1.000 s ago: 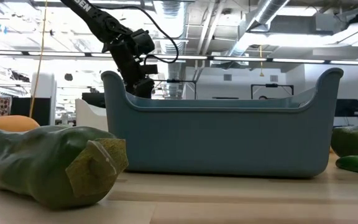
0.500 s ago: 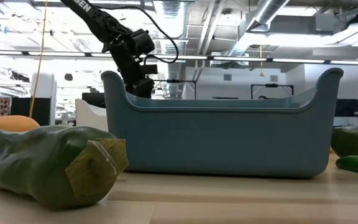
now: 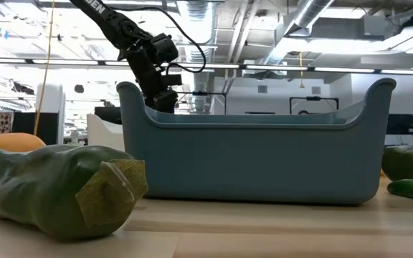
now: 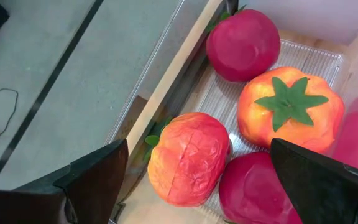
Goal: Sort produce into baskets
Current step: Put the red tomato into the top transparent bin
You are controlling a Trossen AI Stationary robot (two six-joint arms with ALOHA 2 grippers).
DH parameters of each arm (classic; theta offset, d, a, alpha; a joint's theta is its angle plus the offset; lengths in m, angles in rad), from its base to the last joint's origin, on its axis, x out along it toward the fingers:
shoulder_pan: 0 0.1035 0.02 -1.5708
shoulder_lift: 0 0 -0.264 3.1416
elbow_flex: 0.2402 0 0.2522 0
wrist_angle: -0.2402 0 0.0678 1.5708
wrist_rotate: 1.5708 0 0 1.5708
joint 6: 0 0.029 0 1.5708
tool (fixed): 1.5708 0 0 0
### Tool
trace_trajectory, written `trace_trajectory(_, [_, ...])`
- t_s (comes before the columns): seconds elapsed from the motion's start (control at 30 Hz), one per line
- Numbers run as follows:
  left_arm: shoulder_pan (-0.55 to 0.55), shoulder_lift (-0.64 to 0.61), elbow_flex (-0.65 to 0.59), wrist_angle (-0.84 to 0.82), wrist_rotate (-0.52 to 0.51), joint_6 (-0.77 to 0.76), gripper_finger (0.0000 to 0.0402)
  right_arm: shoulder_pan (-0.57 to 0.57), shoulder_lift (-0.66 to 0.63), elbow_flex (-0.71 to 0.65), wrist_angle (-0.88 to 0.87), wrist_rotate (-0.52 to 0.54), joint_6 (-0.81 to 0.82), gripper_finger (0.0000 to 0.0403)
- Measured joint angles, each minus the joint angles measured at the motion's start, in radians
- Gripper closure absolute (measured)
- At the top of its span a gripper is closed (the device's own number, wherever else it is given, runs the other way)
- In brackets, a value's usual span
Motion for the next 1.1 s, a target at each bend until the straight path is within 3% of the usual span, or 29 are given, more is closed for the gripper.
trace_trajectory(0.1, [0.0,0.0,0.0,0.0,0.0,0.0,0.0022,-0.004,-0.014,0.026,-0.047,0.019,-0.001,0.0005])
trace_trajectory(0.3, [0.0,0.0,0.0,0.0,0.0,0.001,0.0022,-0.013,-0.026,0.044,-0.085,0.155,-0.001,0.0005])
trace_trajectory(0.57, [0.0,0.0,0.0,-0.001,0.001,0.001,0.0022,-0.026,-0.018,0.044,-0.184,0.217,-0.012,0.0005])
trace_trajectory(1.1, [0.0,0.0,0.0,-0.001,0.024,0.002,0.0022,-0.032,-0.018,0.04,-0.234,0.234,-0.011,0.0005])
